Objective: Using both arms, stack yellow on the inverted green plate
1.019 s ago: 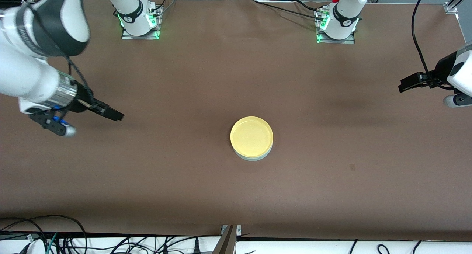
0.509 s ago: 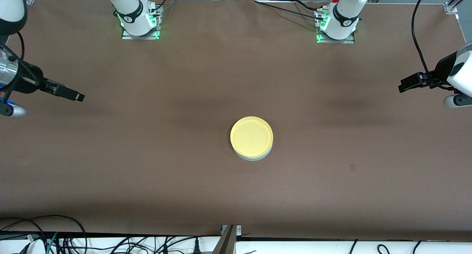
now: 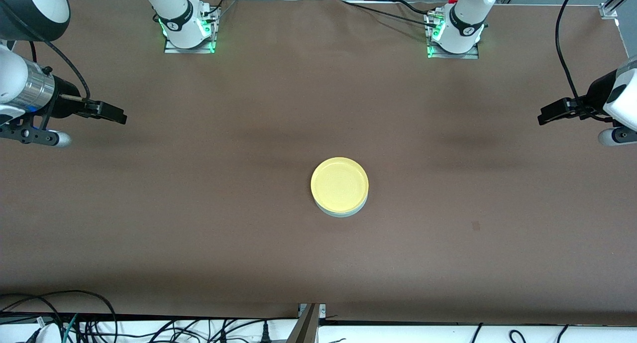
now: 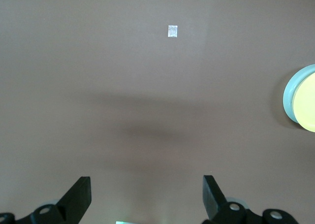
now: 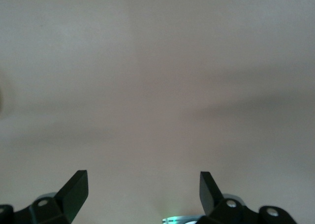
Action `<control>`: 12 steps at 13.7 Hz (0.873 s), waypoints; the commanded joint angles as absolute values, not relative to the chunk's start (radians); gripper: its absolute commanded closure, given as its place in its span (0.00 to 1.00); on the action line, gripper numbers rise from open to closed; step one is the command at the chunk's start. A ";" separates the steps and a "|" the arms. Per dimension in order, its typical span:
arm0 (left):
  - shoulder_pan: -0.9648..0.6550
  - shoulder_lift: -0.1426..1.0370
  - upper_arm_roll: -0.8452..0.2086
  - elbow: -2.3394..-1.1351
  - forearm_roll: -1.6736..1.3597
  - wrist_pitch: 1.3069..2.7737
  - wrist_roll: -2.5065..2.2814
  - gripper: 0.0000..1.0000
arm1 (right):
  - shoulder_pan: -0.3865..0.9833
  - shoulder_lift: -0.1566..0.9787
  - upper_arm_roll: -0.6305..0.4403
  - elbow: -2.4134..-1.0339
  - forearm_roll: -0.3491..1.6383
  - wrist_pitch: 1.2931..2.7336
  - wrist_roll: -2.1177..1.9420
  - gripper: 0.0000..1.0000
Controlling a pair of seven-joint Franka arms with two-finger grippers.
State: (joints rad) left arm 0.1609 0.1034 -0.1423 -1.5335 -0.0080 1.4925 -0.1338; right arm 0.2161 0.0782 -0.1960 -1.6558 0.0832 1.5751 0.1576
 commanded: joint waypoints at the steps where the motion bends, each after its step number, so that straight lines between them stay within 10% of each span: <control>1: 0.166 0.121 -0.143 -1.500 -0.015 1.483 -0.117 0.00 | 0.059 -0.073 -0.076 -1.830 0.068 1.647 0.045 0.00; 12: 0.167 0.126 -0.143 -1.499 -0.017 1.483 -0.115 0.00 | 0.018 -0.089 -0.048 -1.824 0.060 1.641 -0.026 0.00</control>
State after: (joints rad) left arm 0.1609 0.1092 -0.1423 -1.5330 -0.0080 1.4925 -0.1338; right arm 0.0371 -0.0719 -0.0709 -1.8064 0.0737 1.6269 -0.0086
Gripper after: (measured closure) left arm 0.000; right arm 0.000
